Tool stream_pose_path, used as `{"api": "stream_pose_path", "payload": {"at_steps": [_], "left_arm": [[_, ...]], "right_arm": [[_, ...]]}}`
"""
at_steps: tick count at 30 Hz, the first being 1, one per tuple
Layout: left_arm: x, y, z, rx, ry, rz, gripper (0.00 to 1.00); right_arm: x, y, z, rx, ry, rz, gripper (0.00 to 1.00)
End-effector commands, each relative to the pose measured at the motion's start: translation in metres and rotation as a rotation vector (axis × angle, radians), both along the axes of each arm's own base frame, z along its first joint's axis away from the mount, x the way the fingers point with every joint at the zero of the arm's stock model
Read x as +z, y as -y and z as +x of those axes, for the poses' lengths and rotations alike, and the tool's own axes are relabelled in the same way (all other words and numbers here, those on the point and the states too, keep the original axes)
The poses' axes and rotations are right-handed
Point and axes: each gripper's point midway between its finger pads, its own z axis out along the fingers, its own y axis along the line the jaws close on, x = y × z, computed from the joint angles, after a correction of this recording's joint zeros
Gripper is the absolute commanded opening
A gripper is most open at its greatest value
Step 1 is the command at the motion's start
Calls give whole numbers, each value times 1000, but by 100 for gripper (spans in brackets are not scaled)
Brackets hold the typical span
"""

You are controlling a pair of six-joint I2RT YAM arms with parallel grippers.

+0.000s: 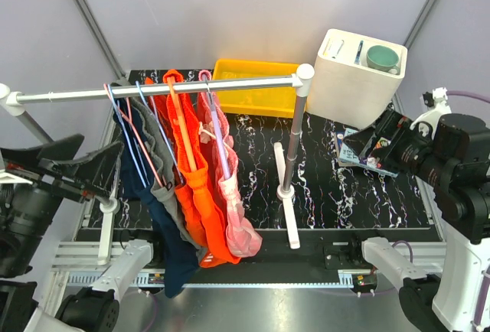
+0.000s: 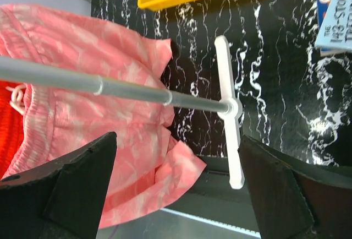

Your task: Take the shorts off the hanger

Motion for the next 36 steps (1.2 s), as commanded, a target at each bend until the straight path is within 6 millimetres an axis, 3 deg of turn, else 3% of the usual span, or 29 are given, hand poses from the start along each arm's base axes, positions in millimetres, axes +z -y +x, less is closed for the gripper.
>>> {"api": "stream_pose_path", "payload": {"at_steps": [1, 8, 12, 17, 24, 30, 33, 36], "left_arm": [[-25, -7, -6, 35, -84, 1, 99], [-49, 0, -10, -7, -188, 24, 99], [-43, 12, -22, -87, -152, 28, 99], [-41, 26, -23, -171, -157, 23, 99], [-45, 41, -16, -254, -205, -49, 99], [-60, 66, -7, -415, -297, -48, 99], [-61, 65, -8, -411, -278, -23, 99], [-55, 57, -16, -370, -216, 4, 99]], "right_arm": [[-31, -10, -38, 58, -147, 48, 100], [-31, -52, -59, 305, -150, 223, 100], [-35, -65, -58, 375, -201, 293, 100], [-37, -68, -57, 426, -234, 279, 100], [-70, -72, -61, 435, -376, 292, 100], [-104, -93, -57, 496, -493, 208, 100], [-118, -114, -56, 562, -507, 113, 100], [-119, -119, -60, 554, -516, 85, 100]]}}
